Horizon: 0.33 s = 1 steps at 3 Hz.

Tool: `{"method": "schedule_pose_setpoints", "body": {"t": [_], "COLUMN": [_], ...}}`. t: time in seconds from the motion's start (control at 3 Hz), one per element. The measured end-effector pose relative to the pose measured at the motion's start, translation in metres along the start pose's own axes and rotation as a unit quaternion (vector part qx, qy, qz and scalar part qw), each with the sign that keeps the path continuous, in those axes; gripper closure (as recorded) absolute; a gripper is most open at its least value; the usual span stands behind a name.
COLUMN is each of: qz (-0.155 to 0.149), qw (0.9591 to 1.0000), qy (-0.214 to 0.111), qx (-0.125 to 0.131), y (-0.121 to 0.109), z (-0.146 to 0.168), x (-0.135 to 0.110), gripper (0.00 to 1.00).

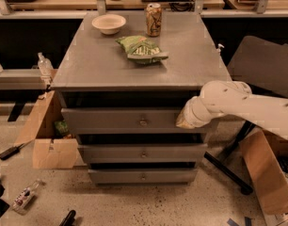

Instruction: Close top drawer

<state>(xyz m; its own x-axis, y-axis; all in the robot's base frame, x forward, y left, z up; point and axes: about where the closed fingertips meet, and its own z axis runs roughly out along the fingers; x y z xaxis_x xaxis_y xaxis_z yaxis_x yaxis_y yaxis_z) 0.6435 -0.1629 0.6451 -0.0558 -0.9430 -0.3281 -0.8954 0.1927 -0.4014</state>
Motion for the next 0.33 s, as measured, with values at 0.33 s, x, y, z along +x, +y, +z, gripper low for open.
{"method": "schedule_pose_setpoints", "body": {"t": [0.33], "qz": [-0.002], "qw": [1.0], "qy": [0.005], "qx": [0.002], "y": [-0.0027], "z": [0.0001], "x": [0.0019], "gripper": [1.0]}}
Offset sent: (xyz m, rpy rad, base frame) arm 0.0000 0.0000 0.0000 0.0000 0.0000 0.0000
